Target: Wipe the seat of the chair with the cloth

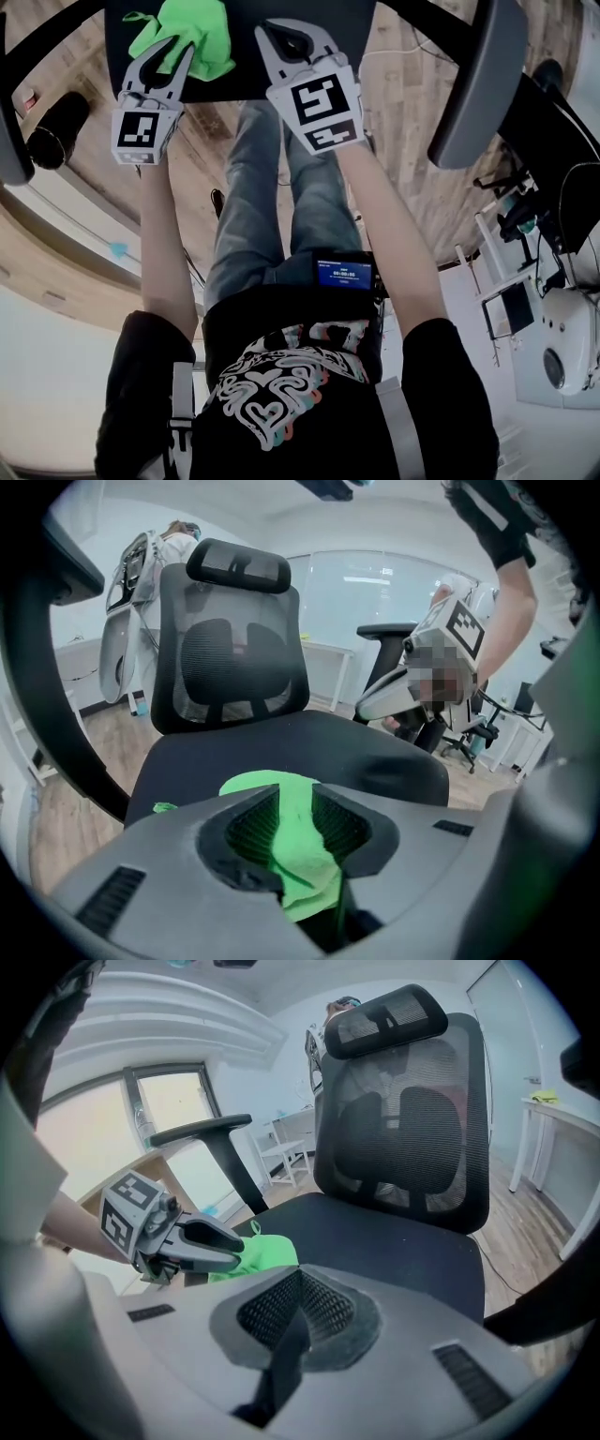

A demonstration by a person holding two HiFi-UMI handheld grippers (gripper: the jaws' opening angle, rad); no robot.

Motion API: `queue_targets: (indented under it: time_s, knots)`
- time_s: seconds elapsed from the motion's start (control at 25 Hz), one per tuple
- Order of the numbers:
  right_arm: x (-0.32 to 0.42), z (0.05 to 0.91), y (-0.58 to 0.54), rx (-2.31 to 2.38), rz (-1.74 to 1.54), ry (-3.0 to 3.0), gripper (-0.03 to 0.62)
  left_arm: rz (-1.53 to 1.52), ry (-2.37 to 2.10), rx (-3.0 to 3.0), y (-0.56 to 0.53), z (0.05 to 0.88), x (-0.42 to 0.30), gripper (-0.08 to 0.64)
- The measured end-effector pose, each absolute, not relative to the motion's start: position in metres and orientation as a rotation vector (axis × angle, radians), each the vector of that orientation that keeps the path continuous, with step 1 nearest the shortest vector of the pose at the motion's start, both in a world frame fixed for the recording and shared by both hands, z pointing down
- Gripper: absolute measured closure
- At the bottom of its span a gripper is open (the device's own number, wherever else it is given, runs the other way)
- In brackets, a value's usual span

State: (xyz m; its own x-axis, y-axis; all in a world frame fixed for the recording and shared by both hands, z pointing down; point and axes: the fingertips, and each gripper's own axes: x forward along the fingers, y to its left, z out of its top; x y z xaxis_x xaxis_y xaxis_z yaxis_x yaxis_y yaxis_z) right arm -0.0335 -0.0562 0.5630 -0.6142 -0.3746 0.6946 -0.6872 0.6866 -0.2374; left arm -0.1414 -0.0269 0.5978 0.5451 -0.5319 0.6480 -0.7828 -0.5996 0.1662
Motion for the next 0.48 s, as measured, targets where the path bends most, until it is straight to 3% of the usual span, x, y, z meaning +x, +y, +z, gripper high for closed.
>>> queue_targets:
  time_s: [0.48]
  knots:
    - [-0.053, 0.574, -0.033, 0.726, 0.709, -2.295, 0.592, 1.134, -0.869, 2.299, -0.004, 0.655, -0.145, 0.261]
